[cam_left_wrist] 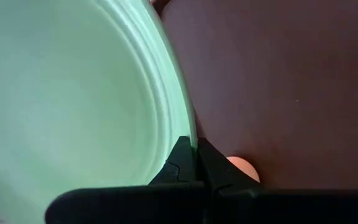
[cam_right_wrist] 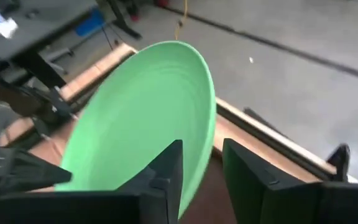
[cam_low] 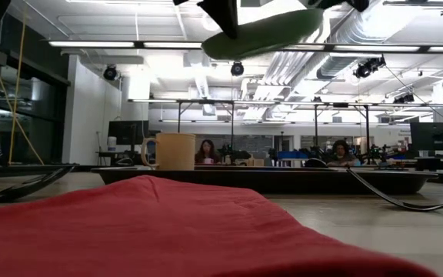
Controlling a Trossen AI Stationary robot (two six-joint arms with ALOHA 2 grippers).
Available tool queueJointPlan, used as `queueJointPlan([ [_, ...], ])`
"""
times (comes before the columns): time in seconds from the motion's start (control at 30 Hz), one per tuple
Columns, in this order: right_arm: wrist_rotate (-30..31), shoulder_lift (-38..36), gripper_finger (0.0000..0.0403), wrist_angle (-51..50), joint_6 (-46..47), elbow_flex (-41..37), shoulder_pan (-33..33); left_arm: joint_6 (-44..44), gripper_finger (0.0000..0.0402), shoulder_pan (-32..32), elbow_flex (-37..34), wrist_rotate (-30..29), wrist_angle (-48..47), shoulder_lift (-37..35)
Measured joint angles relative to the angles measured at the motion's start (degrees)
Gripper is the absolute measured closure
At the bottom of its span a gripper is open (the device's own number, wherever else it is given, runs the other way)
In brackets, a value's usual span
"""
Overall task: Set up tray
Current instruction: Put the green plate on the brown serving tray to the bottom right of the yellow cup
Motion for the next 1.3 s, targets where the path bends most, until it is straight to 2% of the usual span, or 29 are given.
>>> queueJointPlan([
  [0.4, -8.01, 5.85, 0.0306, -0.41, -2.34, -0.2, -6.27, 0.36, 0.039, 0.13, 0.0, -0.14, 0.5, -0.04],
  [0.9, -7.01, 6.93, 0.0308, -2.49, -3.85, -0.24, -8.08, 0.85, 0.039, 0.15, 0.02, 1.08, 1.4, 0.35],
  [1.3, -6.52, 6.9, 0.0381, -5.57, -4.32, -0.25, -8.08, 4.24, 0.039, 0.15, -0.02, 0.59, 3.3, 2.04],
])
